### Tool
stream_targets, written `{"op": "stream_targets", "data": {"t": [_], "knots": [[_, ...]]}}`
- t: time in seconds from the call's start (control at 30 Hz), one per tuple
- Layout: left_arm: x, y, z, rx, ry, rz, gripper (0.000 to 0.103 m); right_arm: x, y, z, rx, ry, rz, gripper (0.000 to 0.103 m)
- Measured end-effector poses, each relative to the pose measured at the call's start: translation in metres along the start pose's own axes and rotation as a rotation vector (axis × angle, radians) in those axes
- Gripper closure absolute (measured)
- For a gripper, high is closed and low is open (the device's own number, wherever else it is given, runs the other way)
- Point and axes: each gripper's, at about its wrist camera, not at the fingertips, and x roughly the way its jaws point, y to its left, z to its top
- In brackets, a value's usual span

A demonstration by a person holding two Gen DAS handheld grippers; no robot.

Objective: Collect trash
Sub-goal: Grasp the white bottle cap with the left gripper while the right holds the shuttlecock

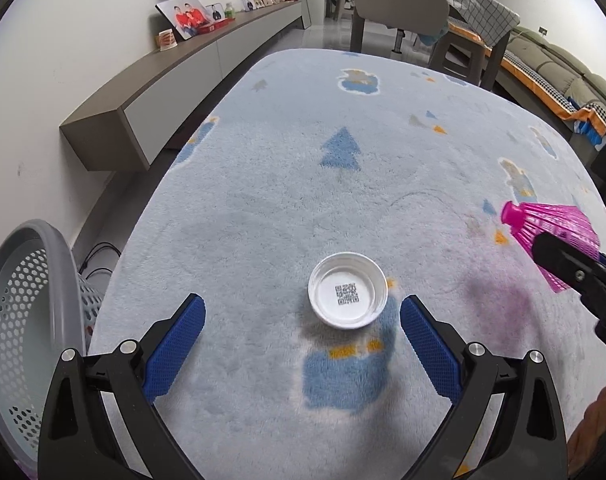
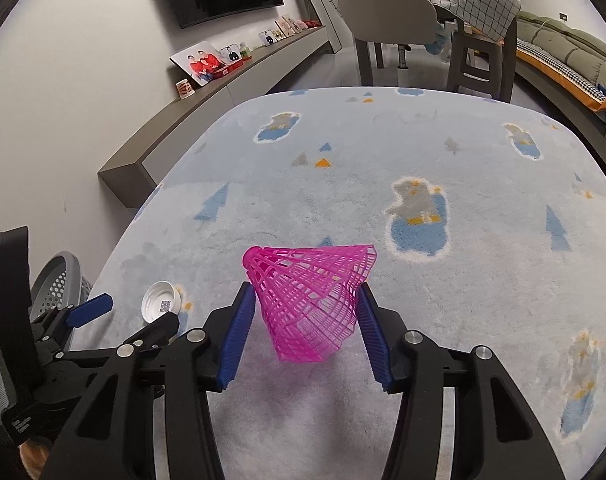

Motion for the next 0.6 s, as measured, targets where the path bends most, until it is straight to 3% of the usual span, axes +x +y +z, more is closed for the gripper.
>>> {"op": "stream_targets", "data": {"t": [0.07, 0.23, 0.4, 0.6], "knots": [[0.003, -0.002, 0.002, -0.002, 0.0, 0.004, 0.008, -0.001, -0.002, 0.0, 0.005, -0.001, 0.002, 0.053], [0.006, -0.008, 0.002, 0.015, 0.0, 0.008, 0.028, -0.001, -0.004, 0.0, 0.01, 0.0, 0.0, 0.053], [-0.004, -0.012, -0.004, 0.045, -0.017, -0.033, 0.064, -0.001, -0.004, 0.0, 0.006, -0.004, -0.002, 0.053], [-0.018, -0.005, -0.015, 0.044, -0.014, -0.069, 0.064, -0.006, 0.007, -0.001, -0.013, -0.011, -0.003, 0.053]]}}
